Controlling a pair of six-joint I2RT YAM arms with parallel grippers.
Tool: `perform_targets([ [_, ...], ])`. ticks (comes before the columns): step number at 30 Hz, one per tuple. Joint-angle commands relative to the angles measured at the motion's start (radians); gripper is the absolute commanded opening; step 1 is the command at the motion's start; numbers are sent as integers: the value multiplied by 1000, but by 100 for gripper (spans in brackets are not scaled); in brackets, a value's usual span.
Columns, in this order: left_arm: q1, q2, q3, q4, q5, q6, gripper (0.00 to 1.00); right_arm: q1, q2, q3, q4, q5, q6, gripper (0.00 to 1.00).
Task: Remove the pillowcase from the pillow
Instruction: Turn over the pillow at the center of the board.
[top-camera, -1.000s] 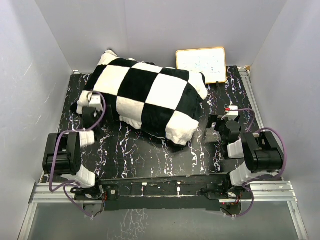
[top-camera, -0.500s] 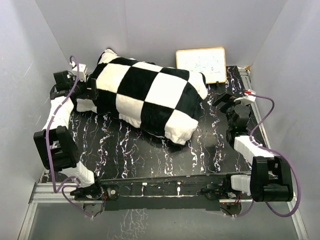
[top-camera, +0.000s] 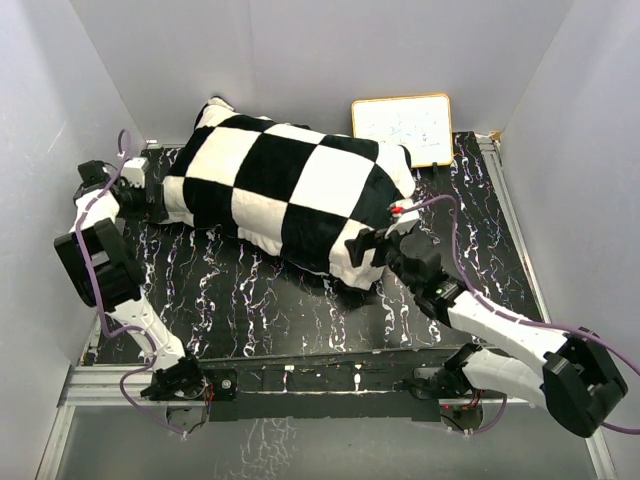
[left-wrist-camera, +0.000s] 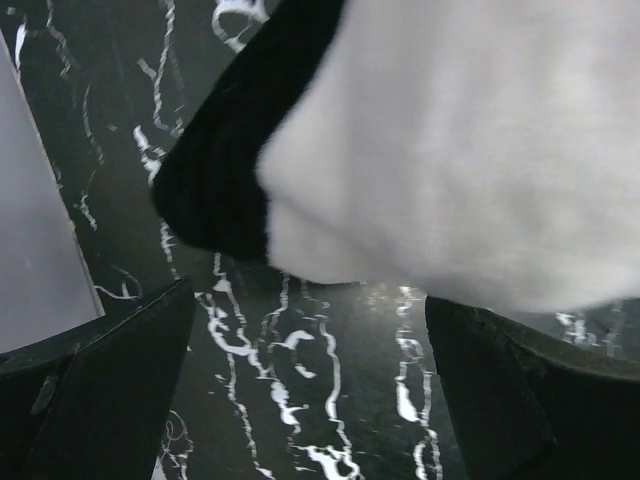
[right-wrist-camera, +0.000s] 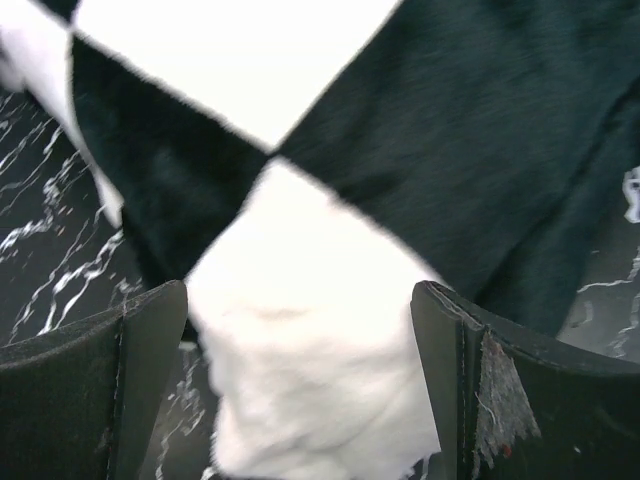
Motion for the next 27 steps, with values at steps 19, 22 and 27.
perform_targets([
  [19, -95, 228, 123, 45, 63, 77, 92, 245, 311, 65, -170, 284, 63, 90],
  [22, -111, 229, 111, 11, 92, 102, 78, 245, 363, 77, -146, 307, 66, 78],
  [27, -114, 199, 83, -69, 129, 147, 39, 243, 376, 106, -143, 340, 66, 34],
])
